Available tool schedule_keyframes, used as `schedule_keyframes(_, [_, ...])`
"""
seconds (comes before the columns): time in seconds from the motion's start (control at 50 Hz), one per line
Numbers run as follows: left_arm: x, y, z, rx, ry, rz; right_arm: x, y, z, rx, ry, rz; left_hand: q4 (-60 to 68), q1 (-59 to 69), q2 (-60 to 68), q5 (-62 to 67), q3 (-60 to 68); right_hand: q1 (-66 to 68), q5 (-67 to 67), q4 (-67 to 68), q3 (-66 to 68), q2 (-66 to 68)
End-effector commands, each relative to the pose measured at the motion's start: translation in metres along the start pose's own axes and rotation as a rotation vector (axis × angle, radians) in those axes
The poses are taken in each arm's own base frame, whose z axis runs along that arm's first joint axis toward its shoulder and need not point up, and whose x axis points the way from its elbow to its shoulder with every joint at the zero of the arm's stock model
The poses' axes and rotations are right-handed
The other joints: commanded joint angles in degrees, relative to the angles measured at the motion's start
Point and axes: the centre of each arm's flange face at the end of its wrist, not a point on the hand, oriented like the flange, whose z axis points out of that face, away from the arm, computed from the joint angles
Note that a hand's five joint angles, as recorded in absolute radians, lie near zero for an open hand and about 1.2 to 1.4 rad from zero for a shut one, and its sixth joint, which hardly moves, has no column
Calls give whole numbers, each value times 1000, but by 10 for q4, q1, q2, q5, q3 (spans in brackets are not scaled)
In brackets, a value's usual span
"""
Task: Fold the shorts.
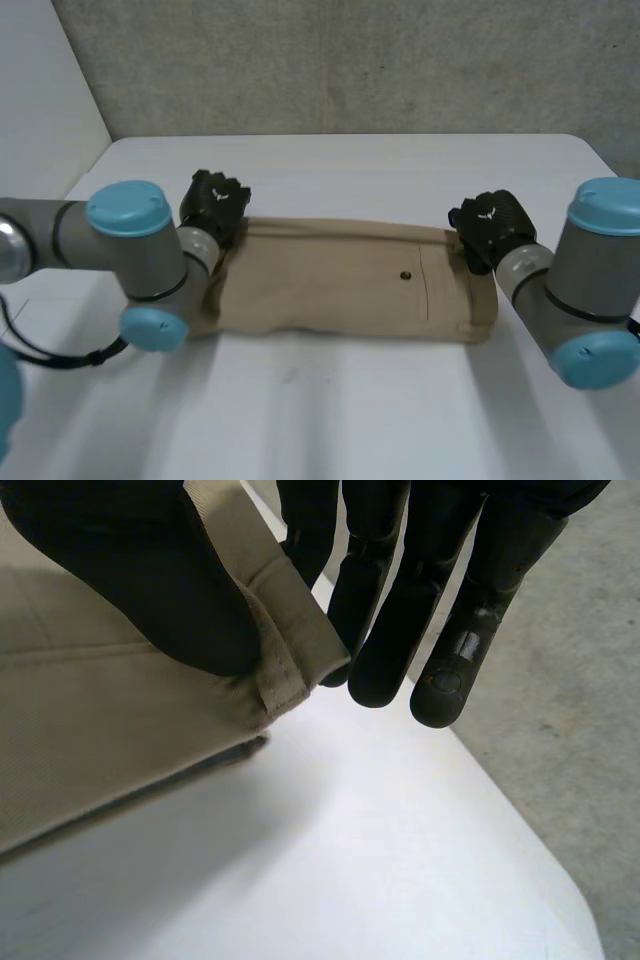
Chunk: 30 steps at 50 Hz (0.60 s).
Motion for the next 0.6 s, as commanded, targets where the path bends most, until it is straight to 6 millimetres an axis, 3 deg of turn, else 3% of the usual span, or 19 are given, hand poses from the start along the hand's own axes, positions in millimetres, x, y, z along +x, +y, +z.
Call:
schedule_keyframes(0.02, [4, 3, 41, 143, -110, 94, -7, 1, 41, 87, 63, -7, 113, 148, 116, 141, 118, 251, 129, 117, 122, 125])
schedule_keyframes(0.16, [14, 9, 60, 225, -177, 143, -18, 9, 60, 105, 53, -14, 112, 147, 115, 140, 116, 251, 129, 117, 122, 125])
schedule_keyframes(0.18, [16, 9, 60, 229, -172, 144, -19, 11, 63, 105, 53, -15, 63, 99, 66, 91, 68, 251, 129, 117, 122, 125])
schedule_keyframes(0.22, [22, 12, 58, 227, -161, 145, -18, 11, 67, 108, 62, -14, -255, -220, -252, -227, -251, 238, 117, 104, 110, 113])
schedule_keyframes(0.24, [24, 12, 58, 226, -158, 148, -18, 12, 70, 110, 65, -12, -383, -348, -380, -355, -379, 73, -48, -61, -55, -52])
schedule_keyframes(0.26, [27, 11, 56, 225, -154, 151, -15, 8, 73, 119, 76, -10, -488, -452, -485, -460, -483, -347, -468, -481, -475, -472])
schedule_keyframes(0.28, [35, 9, 52, 229, -136, 155, -13, 5, 74, 125, 84, -9, -587, -552, -584, -559, -582, -449, -571, -583, -578, -575])
schedule_keyframes(0.34, [40, -5, 46, 262, -131, 150, 2, -13, 73, 162, 127, -2, -587, -552, -584, -559, -582, -449, -571, -583, -578, -575])
schedule_keyframes(0.36, [37, -12, 45, 278, -140, 146, 8, -21, 71, 180, 142, -2, -587, -552, -584, -559, -582, -449, -571, -583, -578, -575])
schedule_keyframes(0.38, [31, -18, 44, 288, -155, 144, 23, -44, 63, 232, 174, 1, -587, -552, -584, -559, -582, -449, -571, -583, -578, -575])
schedule_keyframes(0.4, [24, -25, 43, 298, -171, 141, 30, -55, 58, 256, 189, 2, -587, -552, -584, -559, -582, -449, -571, -583, -578, -575])
schedule_keyframes(0.42, [9, -43, 38, 325, -201, 134, 36, -66, 52, 279, 203, 6, -587, -552, -584, -559, -582, -449, -571, -583, -578, -575])
schedule_keyframes(0.46, [-5, -58, 31, 344, -221, 123, 54, -95, 32, 345, 243, 12, -587, -552, -584, -559, -582, -449, -571, -583, -578, -575])
schedule_keyframes(0.48, [-18, -70, 21, 358, -235, 111, 61, -103, 26, 360, 257, 17, -587, -552, -584, -559, -582, -449, -571, -583, -578, -575])
schedule_keyframes(0.54, [-30, -83, 6, 364, -238, 80, 74, -120, 3, 378, 268, 42, -587, -552, -584, -559, -582, -449, -571, -583, -578, -575])
schedule_keyframes(0.6, [-43, -95, -21, 371, -219, 4, 74, -118, -10, 323, 229, 61, -587, -552, -584, -559, -582, -449, -571, -583, -578, -575])
